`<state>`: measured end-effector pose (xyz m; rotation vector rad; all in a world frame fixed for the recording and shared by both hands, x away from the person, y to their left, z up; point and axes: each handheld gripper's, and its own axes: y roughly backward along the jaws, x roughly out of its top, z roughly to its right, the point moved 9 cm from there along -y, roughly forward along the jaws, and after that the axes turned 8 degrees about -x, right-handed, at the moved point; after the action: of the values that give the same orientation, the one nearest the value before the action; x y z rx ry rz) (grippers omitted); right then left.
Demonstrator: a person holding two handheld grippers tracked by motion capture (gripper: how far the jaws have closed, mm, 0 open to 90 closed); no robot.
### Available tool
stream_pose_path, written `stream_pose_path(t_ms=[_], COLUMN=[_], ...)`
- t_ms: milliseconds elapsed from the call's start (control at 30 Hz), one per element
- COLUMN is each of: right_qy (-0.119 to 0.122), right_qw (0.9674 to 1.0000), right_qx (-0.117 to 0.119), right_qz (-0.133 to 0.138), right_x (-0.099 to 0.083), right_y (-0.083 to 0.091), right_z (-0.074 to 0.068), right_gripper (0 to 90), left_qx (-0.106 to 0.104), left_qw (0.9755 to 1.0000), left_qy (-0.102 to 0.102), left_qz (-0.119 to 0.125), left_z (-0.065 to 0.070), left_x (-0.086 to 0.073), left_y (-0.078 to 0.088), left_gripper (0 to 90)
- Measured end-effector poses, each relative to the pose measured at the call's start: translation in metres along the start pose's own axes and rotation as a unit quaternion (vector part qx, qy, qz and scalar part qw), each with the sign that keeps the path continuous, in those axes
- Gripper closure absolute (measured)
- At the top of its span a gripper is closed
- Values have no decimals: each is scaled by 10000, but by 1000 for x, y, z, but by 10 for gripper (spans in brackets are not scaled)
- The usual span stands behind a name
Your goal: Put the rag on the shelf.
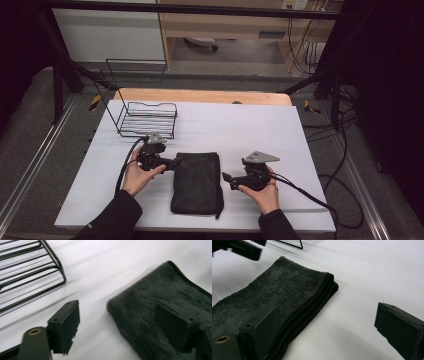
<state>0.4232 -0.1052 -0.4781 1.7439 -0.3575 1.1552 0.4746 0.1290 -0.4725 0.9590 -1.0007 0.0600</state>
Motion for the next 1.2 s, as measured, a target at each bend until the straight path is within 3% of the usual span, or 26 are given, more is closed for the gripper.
stream_pose_path(t_ms=[100,233,367,600,733,1000,1200], right_qy=[-13,17,-14,-129,-74,-88,-264], right_qw=[10000,10000,9999,9999,9999,9998,9992], right_qx=[18,16,20,17,-14,-127,-62], right_qz=[-15,-78,-106,-79,-69,-143,-287], right_x=[-1,-3,-3,1,7,28,27], right_y=[-1,-2,-4,-7,-12,-43,-69], right_z=[-1,-1,-1,1,1,2,0], right_gripper=[74,76,87,104,119,151,237], left_qx=[25,19,-59,-228,-316,-396,-433], left_qw=[9999,9996,9991,9985,9981,9979,9977], left_qy=[135,210,285,391,425,407,401], left_qz=[10,-168,-317,-321,-329,-328,-322], left_z=[-6,-11,-11,-6,-3,-1,0], left_x=[0,-7,-14,-18,-19,-20,-20], left_y=[-9,-21,-28,-33,-34,-34,-35], left_gripper=[281,375,459,598,677,755,768])
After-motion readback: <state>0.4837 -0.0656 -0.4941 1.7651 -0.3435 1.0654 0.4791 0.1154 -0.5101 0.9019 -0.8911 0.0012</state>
